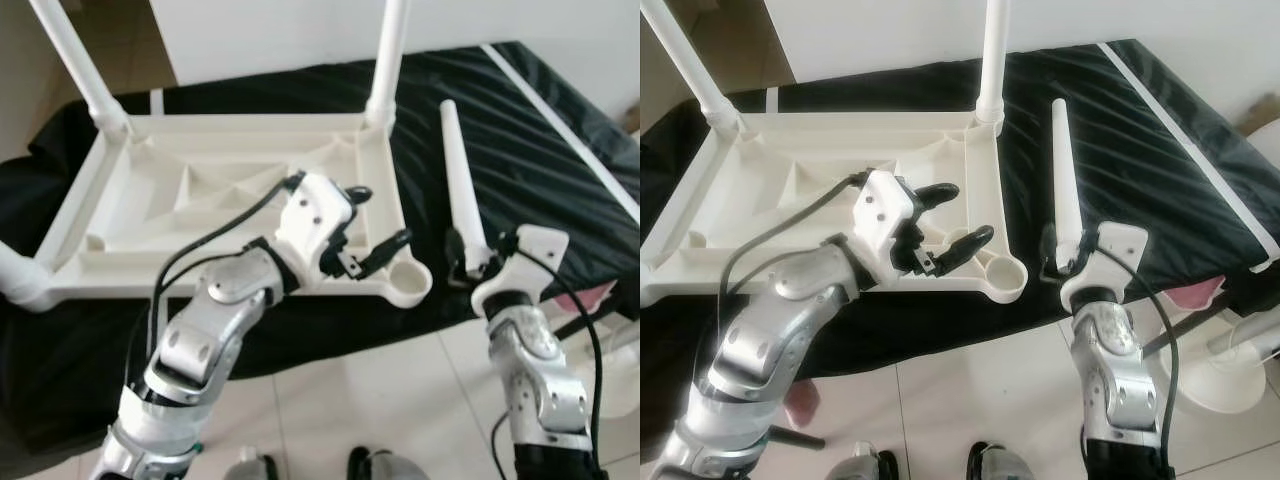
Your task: Building children table
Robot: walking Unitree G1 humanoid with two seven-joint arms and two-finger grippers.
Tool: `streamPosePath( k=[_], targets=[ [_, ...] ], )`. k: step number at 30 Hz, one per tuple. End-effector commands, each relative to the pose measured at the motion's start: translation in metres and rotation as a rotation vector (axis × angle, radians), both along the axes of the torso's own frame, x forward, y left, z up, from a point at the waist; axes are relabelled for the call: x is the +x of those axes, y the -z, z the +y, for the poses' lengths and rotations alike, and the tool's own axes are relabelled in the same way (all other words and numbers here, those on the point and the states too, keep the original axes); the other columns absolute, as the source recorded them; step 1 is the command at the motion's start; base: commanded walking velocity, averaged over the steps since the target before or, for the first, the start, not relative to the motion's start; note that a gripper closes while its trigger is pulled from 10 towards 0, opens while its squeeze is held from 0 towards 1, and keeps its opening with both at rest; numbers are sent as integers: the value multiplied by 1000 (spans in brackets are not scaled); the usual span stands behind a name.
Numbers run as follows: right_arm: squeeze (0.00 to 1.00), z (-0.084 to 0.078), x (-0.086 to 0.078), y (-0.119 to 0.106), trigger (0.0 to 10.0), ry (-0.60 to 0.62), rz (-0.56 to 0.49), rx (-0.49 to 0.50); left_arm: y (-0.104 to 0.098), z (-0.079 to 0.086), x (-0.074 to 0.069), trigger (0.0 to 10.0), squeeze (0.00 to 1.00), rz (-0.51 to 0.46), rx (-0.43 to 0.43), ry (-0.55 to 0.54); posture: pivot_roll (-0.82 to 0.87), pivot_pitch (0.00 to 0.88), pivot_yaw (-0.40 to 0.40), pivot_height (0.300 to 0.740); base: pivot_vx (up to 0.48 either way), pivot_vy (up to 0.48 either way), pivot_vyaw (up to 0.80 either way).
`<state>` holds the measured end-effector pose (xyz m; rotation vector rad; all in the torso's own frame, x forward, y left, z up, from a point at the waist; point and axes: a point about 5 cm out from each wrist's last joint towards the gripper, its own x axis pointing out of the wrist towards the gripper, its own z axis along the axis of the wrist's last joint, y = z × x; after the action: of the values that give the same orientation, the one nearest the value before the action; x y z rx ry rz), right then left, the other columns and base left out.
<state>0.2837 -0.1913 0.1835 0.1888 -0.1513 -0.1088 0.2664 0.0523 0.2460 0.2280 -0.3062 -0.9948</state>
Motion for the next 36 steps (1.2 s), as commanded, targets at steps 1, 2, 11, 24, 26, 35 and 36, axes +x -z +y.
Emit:
streamPosePath(
  k=[1, 2, 11, 24, 26, 35, 36],
  targets=[
    [0, -2, 0, 5, 10000, 13, 17, 26, -1, -6, -10, 10000, 0, -21, 47, 145, -4, 116, 15, 740, 0, 0, 0],
    [0, -3, 4, 0, 10000, 18, 2, 57, 0, -7, -8, 10000, 0, -19, 54, 136, -4, 115, 18, 740, 0, 0, 0],
    [0, -25, 26, -15, 10000, 160, 66, 215, 14, -24, -13, 10000, 0, 86, 60, 113, -3, 123, 23, 740, 0, 0, 0],
    [0, -25, 50, -24, 10000, 111, 213, 124, 7, -27, -20, 10000, 0, 162, 18, 119, 23, 178, 35, 740, 0, 0, 0],
    [0, -23, 57, -32, 10000, 96, 206, 119, 6, -26, -22, 10000, 0, 181, 12, 120, 28, 187, 39, 740, 0, 0, 0],
    [0, -18, 72, -46, 10000, 37, 244, 138, 4, -22, -25, 10000, 0, 232, 15, 91, 62, 257, 44, 740, 0, 0, 0],
    [0, -18, 74, -47, 10000, 30, 261, 119, 4, -21, -25, 10000, 0, 242, 15, 84, 67, 268, 44, 740, 0, 0, 0]
  ],
)
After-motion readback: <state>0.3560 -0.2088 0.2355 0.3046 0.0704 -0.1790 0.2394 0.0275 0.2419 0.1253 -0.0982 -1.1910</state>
